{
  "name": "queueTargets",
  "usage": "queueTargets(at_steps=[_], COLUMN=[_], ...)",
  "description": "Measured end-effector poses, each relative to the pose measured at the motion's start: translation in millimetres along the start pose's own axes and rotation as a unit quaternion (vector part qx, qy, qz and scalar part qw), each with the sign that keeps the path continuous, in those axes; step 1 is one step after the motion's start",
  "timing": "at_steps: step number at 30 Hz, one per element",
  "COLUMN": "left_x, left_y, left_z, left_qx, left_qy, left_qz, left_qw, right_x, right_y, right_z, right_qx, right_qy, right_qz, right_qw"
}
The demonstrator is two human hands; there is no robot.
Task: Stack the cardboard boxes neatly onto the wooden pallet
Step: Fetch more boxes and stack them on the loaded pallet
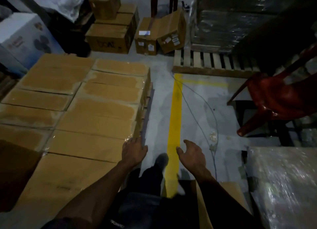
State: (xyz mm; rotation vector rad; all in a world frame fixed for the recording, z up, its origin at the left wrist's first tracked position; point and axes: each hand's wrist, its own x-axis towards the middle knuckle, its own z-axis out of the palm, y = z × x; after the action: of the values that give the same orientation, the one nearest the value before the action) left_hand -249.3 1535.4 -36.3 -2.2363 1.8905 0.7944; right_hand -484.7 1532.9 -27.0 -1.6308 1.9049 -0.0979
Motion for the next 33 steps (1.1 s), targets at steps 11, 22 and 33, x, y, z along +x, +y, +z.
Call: queueTargets(at_steps=[11, 22, 33], left_x=[273, 451, 642], left_y=[45, 102, 156], left_z=[-123, -226, -298], left_qx=[-0.082, -0.072, -0.144], left_qy=[0.047, 0.093, 0.127], left_qz=[-0.022, -0.028, -0.195], left_qw=[0.995, 0.993, 0.962], right_x=[267, 489, 761], right_y=[-73, -139, -215], right_z=[-99, -179, -264], right_qx=[-0.039, -0.026, -0.085], right_qy=[0.020, 0.006, -0.096], right_qz=[-0.032, -0.056, -0.162], right_qw=[0.998, 0.998, 0.979])
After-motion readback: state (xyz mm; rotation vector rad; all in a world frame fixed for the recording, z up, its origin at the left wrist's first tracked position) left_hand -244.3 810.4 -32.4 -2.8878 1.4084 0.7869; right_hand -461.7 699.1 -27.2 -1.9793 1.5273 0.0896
